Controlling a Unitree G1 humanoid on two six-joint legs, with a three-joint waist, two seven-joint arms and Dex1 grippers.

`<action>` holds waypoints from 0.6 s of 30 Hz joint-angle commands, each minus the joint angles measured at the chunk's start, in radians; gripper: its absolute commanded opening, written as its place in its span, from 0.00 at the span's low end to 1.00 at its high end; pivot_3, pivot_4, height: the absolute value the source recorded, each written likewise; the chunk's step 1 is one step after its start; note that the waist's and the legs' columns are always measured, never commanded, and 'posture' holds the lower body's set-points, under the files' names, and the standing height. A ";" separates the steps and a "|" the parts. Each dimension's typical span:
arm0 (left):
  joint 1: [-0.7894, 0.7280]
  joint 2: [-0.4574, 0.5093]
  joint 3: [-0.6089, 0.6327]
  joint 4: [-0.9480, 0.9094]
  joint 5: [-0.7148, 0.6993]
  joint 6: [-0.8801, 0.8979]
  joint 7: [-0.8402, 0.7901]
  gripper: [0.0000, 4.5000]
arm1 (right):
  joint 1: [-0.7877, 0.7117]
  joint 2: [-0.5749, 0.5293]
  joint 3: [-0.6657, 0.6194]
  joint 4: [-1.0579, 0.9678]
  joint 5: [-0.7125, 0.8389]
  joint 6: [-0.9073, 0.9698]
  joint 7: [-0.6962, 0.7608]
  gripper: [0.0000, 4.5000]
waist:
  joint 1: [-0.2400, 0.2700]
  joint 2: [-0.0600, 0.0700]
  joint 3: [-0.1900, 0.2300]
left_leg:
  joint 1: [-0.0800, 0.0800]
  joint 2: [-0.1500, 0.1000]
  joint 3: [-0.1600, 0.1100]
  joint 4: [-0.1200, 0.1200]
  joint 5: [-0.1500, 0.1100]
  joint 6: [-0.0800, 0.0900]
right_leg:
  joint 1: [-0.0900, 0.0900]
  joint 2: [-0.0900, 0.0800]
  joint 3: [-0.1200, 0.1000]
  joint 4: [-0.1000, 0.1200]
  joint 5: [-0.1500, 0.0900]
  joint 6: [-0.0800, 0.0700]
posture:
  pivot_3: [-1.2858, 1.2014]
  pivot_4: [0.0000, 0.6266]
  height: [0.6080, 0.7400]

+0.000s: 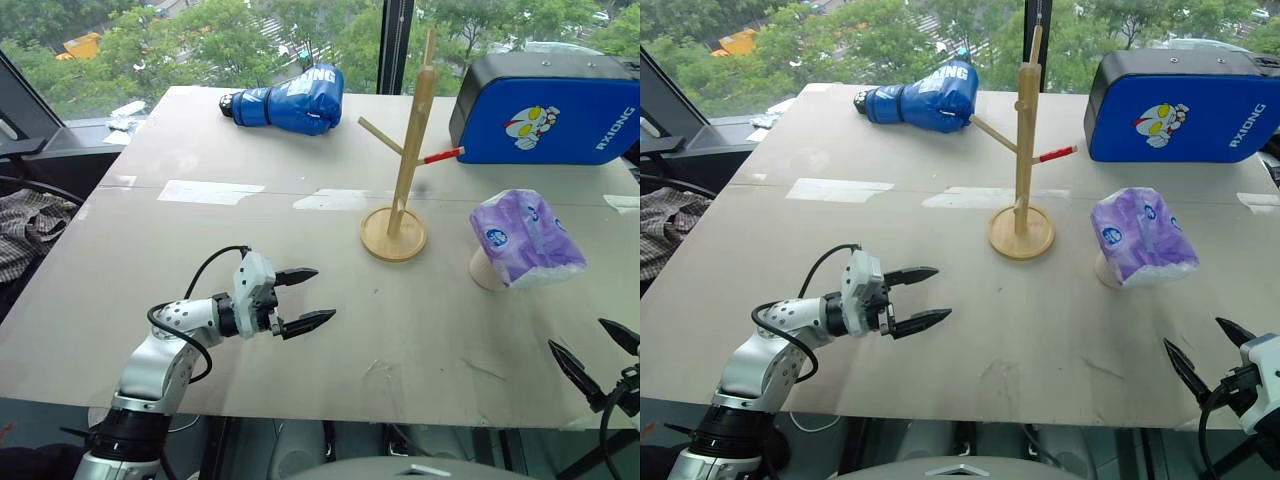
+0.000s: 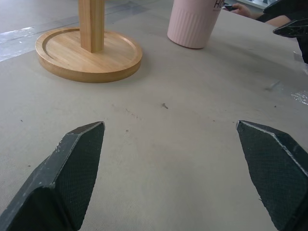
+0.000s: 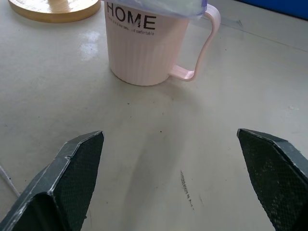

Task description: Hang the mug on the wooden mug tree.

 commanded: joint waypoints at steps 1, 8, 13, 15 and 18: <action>-0.012 -0.001 0.018 -0.019 -0.008 -0.009 0.006 1.00 | -0.003 -0.001 -0.023 -0.008 0.001 -0.029 0.000 1.00 | 0.000 0.000 0.000 | 0.000 0.000 0.000 0.000 0.000 0.000 | 0.000 0.000 0.000 0.000 0.000 0.000 | 0.52 0.24 0.95; -0.111 -0.048 0.033 0.020 -0.049 -0.018 0.005 1.00 | -0.021 -0.068 -0.068 -0.081 0.046 0.073 -0.011 1.00 | 0.001 0.000 0.000 | 0.000 0.000 0.000 0.000 0.000 0.000 | 0.000 0.000 0.000 0.000 0.000 0.000 | 0.52 0.24 0.95; -0.103 -0.023 0.042 0.008 -0.091 -0.020 -0.081 1.00 | 0.004 -0.149 -0.208 -0.190 0.137 0.145 0.007 1.00 | -0.001 0.001 0.000 | 0.000 -0.001 -0.001 0.000 0.001 -0.002 | 0.000 0.001 0.002 0.000 0.000 -0.001 | 0.52 0.24 0.95; -0.102 -0.021 0.046 0.014 -0.089 -0.021 -0.090 1.00 | 0.008 -0.175 -0.256 -0.254 0.149 0.169 -0.003 1.00 | -0.001 0.001 0.000 | 0.000 -0.003 -0.007 0.000 0.001 -0.003 | 0.000 0.003 0.003 0.000 0.000 0.000 | 0.52 0.24 0.95; -0.105 -0.022 0.046 0.023 -0.083 -0.025 -0.103 1.00 | -0.017 -0.226 -0.272 -0.384 0.170 0.201 -0.020 1.00 | 0.000 0.001 0.000 | 0.000 -0.005 -0.011 0.000 0.001 -0.002 | 0.000 0.003 0.003 0.000 -0.001 0.001 | 0.52 0.24 0.95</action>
